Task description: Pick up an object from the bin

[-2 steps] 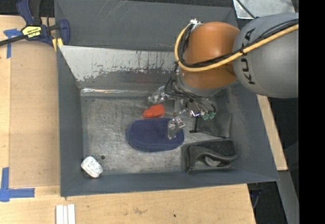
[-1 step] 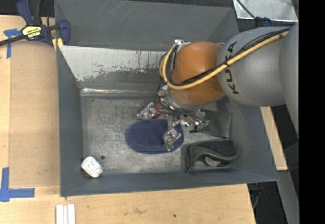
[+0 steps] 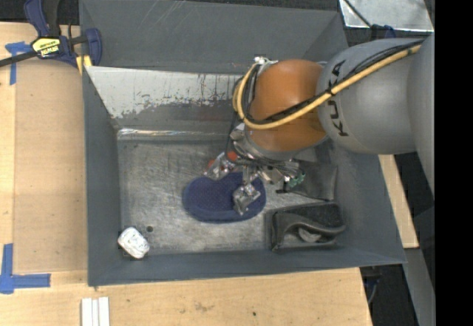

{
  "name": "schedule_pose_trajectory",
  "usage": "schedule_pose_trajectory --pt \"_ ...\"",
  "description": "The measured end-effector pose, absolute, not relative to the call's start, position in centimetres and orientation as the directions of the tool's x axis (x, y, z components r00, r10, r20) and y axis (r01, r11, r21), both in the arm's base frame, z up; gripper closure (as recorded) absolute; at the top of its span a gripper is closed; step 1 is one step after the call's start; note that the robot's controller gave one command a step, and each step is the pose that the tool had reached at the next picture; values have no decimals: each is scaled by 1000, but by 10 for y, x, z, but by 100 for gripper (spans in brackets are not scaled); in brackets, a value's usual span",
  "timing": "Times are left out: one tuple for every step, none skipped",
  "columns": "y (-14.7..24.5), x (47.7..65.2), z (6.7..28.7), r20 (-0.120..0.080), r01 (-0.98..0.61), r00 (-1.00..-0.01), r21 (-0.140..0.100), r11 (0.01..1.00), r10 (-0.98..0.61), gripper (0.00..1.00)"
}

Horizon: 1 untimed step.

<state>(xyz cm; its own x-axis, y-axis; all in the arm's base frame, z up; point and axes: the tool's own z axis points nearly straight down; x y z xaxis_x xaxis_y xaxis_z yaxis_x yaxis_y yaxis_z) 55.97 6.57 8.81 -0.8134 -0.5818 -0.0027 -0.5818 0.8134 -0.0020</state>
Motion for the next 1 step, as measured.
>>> schedule_pose_trajectory --pt "68 545 264 -11 -568 -823 -6 823 -568 100"
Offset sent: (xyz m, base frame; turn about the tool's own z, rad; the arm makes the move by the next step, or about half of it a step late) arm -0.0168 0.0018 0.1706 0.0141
